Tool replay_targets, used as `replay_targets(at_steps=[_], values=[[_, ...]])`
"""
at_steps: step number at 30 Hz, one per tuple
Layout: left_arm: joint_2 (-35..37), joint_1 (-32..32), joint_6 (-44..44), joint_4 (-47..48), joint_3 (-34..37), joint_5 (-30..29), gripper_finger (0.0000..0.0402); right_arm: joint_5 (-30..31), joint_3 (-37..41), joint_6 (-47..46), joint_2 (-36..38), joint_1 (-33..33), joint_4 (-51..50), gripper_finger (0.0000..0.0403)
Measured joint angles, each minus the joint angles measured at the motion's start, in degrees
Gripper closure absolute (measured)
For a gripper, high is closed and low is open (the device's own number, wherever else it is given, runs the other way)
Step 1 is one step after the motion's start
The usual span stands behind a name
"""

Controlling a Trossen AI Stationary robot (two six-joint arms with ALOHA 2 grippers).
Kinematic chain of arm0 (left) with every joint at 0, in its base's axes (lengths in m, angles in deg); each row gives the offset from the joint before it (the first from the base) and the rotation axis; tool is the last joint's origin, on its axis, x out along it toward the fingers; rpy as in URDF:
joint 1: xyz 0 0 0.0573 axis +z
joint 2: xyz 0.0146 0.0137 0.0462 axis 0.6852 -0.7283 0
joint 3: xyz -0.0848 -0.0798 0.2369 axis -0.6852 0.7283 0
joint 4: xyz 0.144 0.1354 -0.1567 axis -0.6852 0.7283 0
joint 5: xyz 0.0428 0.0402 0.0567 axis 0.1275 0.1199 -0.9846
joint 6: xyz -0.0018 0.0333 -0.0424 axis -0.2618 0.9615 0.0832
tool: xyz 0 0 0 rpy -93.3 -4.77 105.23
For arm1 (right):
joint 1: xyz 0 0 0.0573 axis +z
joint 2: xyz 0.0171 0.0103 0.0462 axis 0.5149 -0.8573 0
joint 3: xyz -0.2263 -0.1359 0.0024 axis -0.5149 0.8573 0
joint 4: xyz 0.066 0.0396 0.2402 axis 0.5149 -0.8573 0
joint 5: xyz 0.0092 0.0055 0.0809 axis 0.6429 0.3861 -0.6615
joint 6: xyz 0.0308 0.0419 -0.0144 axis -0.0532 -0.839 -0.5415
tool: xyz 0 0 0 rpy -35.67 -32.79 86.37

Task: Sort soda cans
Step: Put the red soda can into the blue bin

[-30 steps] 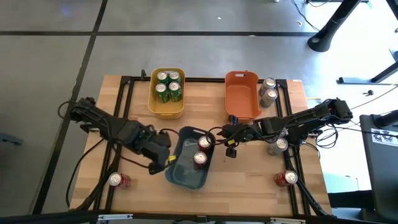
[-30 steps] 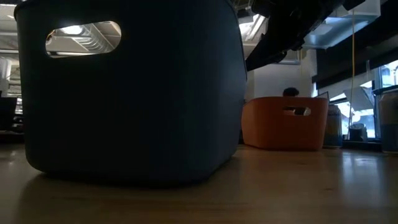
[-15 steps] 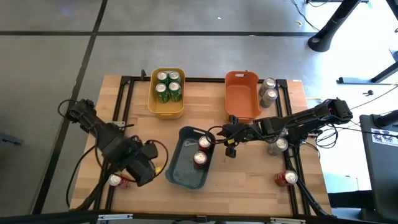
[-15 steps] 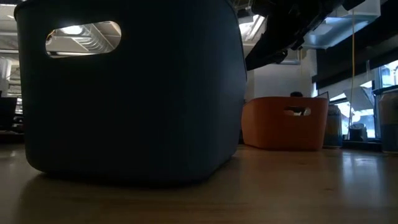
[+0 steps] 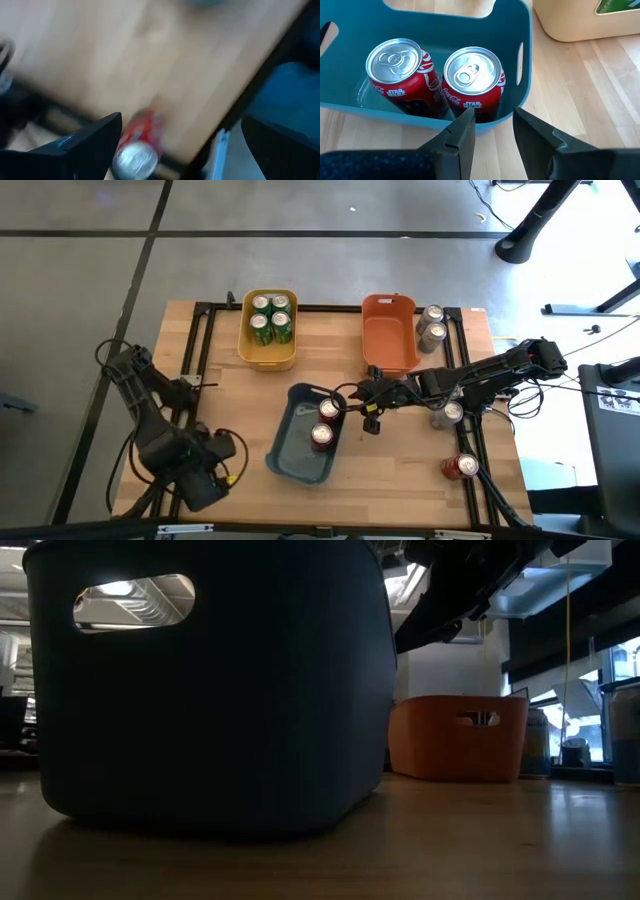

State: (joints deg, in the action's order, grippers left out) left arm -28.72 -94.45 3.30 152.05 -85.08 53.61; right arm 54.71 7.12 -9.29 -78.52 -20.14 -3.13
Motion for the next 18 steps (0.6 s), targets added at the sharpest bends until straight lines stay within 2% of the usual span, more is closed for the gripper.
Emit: replay_targets(at_steps=[6, 15, 18], values=[[1.16, -3.05, -8.27, 0.44, 4.17, 4.25, 0.0007, 0.04, 0.00, 0.18, 0.00, 0.00, 0.07, 0.0271], [1.52, -5.58, -12.15, 0.25, 12.50, 14.78, 0.0007, 1.96, 0.00, 3.03, 0.02, 0.00, 3.71, 0.0271], [1.48, -5.60, -12.17, -0.57, 14.66, 16.02, 0.0007, 1.95, 0.00, 3.08, 0.02, 0.00, 3.53, 0.0271]])
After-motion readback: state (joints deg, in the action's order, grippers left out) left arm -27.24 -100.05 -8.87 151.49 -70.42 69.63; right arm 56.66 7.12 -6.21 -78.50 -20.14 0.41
